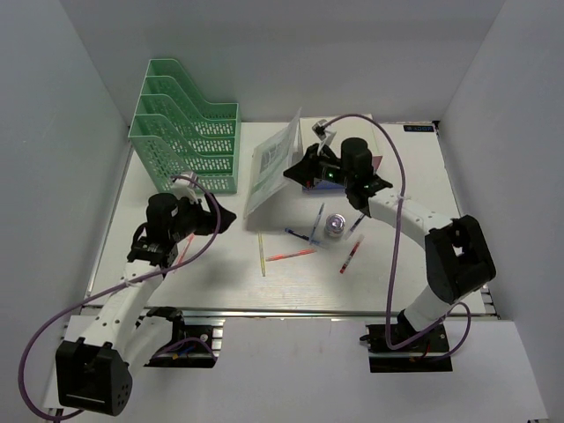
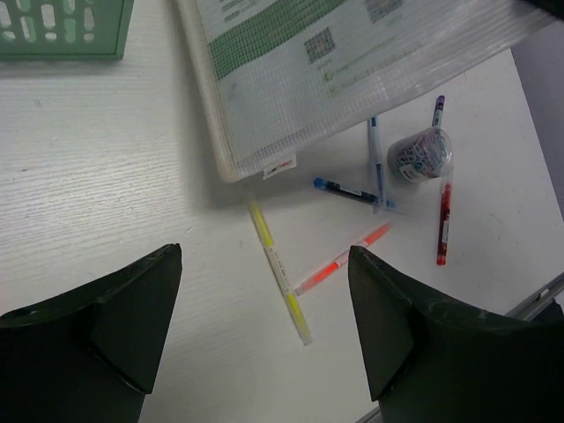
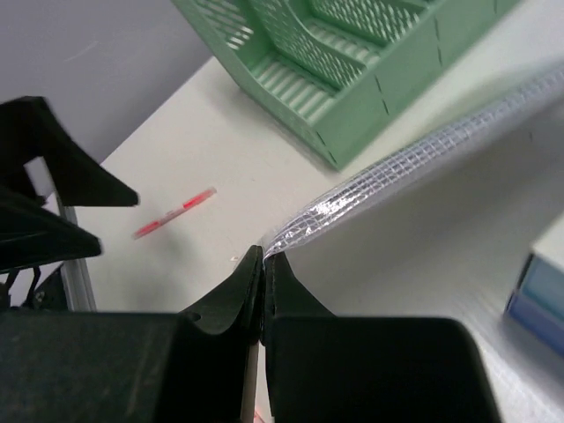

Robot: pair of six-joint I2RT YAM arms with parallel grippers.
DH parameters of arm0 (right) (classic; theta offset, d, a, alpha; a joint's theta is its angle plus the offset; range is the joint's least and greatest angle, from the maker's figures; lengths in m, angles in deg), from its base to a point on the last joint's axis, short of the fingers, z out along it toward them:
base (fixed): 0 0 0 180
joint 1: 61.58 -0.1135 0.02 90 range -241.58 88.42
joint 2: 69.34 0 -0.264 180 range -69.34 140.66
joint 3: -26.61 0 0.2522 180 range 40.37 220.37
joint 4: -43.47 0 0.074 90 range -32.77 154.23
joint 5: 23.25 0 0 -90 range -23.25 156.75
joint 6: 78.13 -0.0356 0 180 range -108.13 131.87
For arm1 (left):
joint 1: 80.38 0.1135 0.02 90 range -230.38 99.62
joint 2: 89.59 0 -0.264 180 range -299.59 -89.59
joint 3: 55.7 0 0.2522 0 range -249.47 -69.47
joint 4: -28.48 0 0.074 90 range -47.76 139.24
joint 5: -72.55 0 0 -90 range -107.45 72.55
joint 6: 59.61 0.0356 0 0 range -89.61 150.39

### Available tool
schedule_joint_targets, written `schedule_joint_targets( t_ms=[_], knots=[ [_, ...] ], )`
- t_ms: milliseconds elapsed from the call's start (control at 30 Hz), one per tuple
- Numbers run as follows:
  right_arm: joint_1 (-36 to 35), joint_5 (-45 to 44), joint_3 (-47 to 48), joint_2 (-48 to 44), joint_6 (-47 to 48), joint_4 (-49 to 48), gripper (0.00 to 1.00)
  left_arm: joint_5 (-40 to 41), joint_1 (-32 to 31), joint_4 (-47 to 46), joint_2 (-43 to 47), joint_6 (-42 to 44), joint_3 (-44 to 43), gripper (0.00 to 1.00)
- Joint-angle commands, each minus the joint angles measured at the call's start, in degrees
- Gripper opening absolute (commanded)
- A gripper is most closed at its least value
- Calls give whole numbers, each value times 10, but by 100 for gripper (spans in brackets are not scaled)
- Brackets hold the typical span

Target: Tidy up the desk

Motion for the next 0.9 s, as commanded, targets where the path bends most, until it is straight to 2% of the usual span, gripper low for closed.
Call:
schedule_joint_targets(
  t_ms=[0,133,267,467,567,633,733,767,833,867],
  knots=[
    [1,69,61,-36,71,29,0,-21,-2,10,-4,-28,-13,86],
    [4,91,104,-48,124,89,0,-39,-2,9,-7,-52,-18,87],
    [8,124,138,-56,130,113,0,-77,-2,-25,-13,-101,-7,87],
    [21,135,201,-60,125,134,0,-123,4,-136,-11,-235,60,87],
    [33,159,236,-58,95,126,0,-140,9,-207,-8,-332,96,88],
    [38,174,246,-57,76,116,0,-150,9,-229,-10,-366,110,88],
    [45,207,256,-67,37,98,0,-163,9,-313,-13,-457,158,90],
    [48,217,254,-72,27,91,0,-166,9,-386,-16,-513,190,91],
    [49,245,245,-81,-6,67,0,-165,9,-455,-35,-564,213,92],
    [51,260,240,-93,-12,60,0,-161,9,-519,-46,-604,228,93]
  ],
)
